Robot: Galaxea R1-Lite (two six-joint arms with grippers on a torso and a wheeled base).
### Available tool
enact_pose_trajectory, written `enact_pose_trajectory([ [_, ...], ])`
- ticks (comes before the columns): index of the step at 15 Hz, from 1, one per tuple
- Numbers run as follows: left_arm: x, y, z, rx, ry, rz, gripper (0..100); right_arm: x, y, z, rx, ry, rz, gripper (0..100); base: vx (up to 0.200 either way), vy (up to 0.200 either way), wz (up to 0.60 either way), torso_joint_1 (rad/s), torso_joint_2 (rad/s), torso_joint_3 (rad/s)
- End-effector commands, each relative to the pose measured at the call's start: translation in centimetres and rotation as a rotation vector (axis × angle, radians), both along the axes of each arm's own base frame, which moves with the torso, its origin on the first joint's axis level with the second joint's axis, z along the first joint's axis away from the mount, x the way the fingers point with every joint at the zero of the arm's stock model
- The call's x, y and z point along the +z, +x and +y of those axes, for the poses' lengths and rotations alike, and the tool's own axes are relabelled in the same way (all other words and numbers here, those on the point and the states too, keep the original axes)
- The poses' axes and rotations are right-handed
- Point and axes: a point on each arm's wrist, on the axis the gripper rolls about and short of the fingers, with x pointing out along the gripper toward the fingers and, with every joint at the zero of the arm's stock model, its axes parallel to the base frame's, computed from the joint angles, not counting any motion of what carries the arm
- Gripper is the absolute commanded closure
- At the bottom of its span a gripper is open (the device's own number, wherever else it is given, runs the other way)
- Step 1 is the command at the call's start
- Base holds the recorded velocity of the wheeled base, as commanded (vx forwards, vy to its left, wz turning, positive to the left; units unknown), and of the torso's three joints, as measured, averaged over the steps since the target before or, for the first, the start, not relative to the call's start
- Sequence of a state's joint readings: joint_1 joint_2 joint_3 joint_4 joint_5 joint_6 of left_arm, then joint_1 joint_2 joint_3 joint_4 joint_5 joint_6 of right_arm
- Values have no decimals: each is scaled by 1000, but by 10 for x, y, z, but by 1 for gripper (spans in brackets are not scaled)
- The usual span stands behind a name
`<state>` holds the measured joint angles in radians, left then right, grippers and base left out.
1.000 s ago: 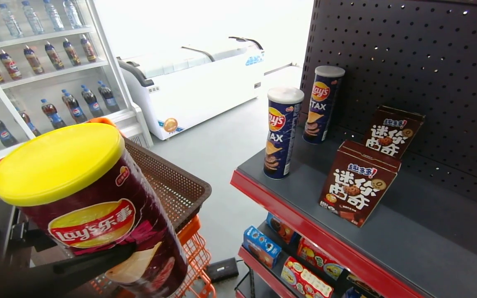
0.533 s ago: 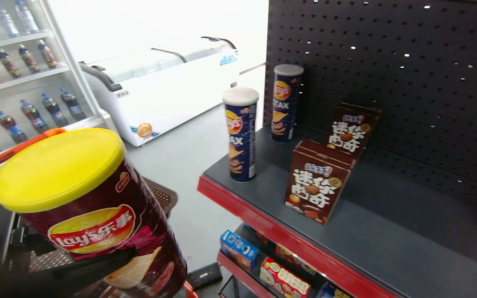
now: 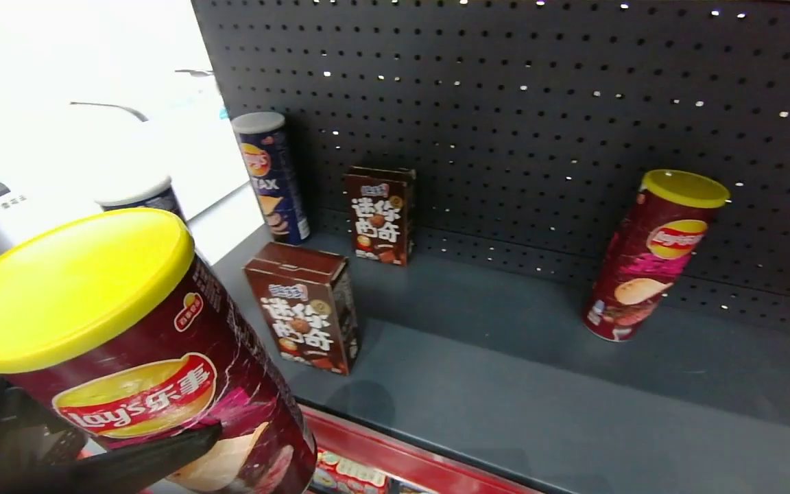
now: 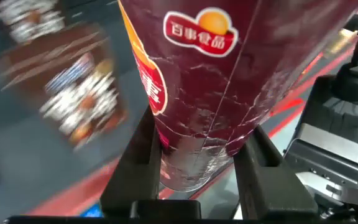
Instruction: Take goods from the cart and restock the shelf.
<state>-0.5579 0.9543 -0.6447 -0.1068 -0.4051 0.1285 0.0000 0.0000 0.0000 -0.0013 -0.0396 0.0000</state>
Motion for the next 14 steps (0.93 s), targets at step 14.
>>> enact_pose_trajectory([
  [14,-1,0,1,12,1,6,100,0,0,0,0,0,1,0,0,0,-171,0,0,1],
])
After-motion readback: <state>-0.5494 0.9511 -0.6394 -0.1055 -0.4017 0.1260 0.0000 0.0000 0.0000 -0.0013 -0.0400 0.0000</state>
